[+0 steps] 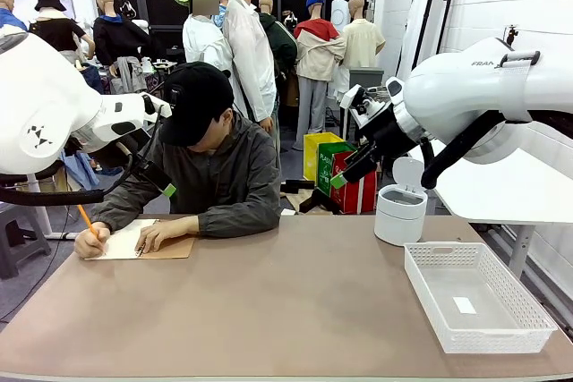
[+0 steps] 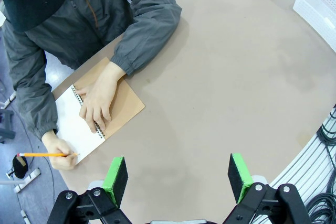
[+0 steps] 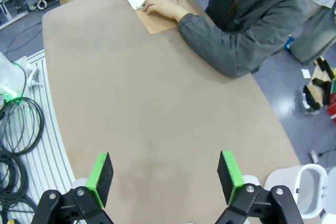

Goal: Sort the paper based on its condition.
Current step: If a person hands you a paper, place it in the Organizing basket , and if it's crumpled, put it in the Trash can.

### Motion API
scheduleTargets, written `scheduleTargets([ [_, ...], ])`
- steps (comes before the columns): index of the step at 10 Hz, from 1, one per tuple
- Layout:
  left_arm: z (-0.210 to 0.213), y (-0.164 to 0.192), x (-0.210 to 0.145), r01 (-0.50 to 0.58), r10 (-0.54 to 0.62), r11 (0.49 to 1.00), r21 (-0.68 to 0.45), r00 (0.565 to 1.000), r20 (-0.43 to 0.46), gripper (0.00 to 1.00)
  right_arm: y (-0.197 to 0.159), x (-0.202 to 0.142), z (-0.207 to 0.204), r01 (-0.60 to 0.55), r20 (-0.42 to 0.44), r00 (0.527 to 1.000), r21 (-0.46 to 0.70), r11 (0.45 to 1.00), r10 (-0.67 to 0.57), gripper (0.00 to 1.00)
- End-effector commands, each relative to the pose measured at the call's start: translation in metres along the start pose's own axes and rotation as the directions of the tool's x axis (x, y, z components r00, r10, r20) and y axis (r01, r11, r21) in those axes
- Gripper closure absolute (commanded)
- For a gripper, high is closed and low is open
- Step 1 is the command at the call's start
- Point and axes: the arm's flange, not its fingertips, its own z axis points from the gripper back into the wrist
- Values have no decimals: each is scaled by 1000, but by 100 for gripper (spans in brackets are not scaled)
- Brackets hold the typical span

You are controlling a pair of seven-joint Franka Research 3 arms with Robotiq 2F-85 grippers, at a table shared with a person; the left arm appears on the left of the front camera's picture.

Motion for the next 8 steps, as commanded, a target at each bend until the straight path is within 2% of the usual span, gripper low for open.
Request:
scheduleTargets([
  [1, 0, 1, 0, 0, 0, 1000, 1, 1000, -2, 0, 0, 1, 0, 1, -2, 1000, -2, 1000, -1, 0],
  [8, 0, 1, 0, 0, 0, 1000, 1, 1000, -2, 0, 0, 1, 0, 1, -2, 1000, -2, 1000, -1, 0],
])
